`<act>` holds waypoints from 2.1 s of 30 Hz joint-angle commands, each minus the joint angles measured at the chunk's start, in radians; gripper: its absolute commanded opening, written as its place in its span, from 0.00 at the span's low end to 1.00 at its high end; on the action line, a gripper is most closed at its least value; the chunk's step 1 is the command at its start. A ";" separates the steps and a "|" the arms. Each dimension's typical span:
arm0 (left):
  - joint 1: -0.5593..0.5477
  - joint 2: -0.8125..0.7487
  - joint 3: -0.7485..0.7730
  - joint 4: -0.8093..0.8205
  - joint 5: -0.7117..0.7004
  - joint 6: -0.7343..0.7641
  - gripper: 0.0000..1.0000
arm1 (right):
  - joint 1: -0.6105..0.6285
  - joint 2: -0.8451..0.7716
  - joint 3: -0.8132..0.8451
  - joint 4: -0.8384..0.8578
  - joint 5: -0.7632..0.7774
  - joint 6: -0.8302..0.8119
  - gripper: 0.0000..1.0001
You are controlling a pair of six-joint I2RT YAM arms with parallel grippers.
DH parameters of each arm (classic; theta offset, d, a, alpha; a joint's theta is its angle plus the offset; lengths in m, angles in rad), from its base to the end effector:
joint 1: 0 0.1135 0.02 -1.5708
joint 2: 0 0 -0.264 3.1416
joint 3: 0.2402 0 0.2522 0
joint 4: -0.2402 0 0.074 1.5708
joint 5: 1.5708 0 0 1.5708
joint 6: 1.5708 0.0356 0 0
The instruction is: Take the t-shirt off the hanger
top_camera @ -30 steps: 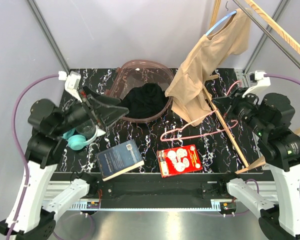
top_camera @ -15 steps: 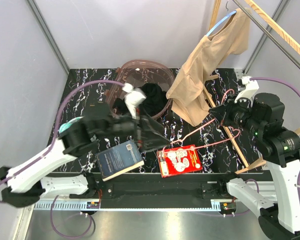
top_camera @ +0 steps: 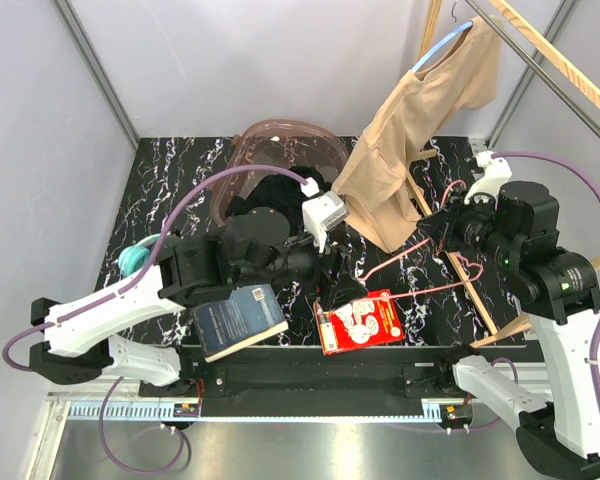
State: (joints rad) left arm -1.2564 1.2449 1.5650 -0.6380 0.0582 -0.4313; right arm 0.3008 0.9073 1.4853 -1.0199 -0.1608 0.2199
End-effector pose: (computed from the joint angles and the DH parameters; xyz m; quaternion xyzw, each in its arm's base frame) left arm 0.0763 -0.2414 0.4634 0.3403 0.7350 -0.4535 0.3719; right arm 0.1210 0.0435 0.4589 -0.0770 0.8397 0.2028 0.4978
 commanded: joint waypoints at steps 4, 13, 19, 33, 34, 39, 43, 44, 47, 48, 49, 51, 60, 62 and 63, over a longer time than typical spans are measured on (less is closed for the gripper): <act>-0.008 0.060 0.067 -0.037 -0.044 0.045 0.62 | 0.001 -0.019 0.027 0.017 0.027 -0.019 0.00; -0.008 0.123 0.118 -0.049 0.009 0.066 0.05 | 0.000 -0.031 0.026 0.023 0.040 -0.030 0.00; -0.006 0.120 0.125 -0.049 -0.055 0.043 0.00 | 0.000 -0.045 0.030 0.024 0.084 -0.004 0.45; 0.034 -0.016 -0.035 0.187 -0.172 -0.070 0.00 | -0.002 -0.126 0.050 0.061 0.047 0.226 0.99; 0.040 -0.028 -0.054 0.216 -0.149 -0.079 0.00 | 0.000 -0.143 0.046 0.073 0.044 0.271 0.99; 0.063 -0.068 -0.132 0.368 -0.112 -0.139 0.00 | 0.000 -0.215 -0.041 0.222 -0.041 0.473 0.88; 0.072 -0.067 -0.160 0.448 -0.092 -0.190 0.00 | 0.000 -0.260 -0.100 0.302 -0.100 0.567 0.81; 0.072 -0.067 -0.174 0.480 -0.095 -0.213 0.00 | 0.000 -0.263 -0.103 0.302 -0.100 0.575 0.80; 0.074 -0.073 -0.203 0.547 -0.103 -0.247 0.00 | 0.000 -0.284 -0.129 0.299 -0.094 0.598 0.76; 0.072 -0.071 -0.206 0.558 -0.103 -0.253 0.00 | 0.000 -0.291 -0.146 0.299 -0.092 0.616 0.75; 0.072 -0.067 -0.209 0.569 -0.098 -0.262 0.00 | 0.000 -0.306 -0.154 0.300 -0.091 0.625 0.75; 0.074 -0.061 -0.204 0.593 -0.086 -0.268 0.00 | 0.000 -0.321 -0.174 0.297 -0.077 0.647 0.74; 0.074 0.016 -0.126 0.621 -0.029 -0.287 0.00 | 0.000 -0.393 -0.230 0.273 -0.014 0.688 0.68; 0.074 0.045 -0.080 0.621 -0.015 -0.288 0.00 | 0.000 -0.418 -0.232 0.270 0.007 0.688 0.67; 0.075 0.076 -0.065 0.623 -0.006 -0.288 0.00 | -0.002 -0.438 -0.230 0.270 0.015 0.681 0.64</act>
State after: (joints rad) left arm -1.1851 1.2613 1.3972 -0.1104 -0.0055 -0.7097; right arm 0.3008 0.5156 1.2572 -0.7738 -0.1978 0.8871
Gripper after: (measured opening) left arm 0.027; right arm 0.674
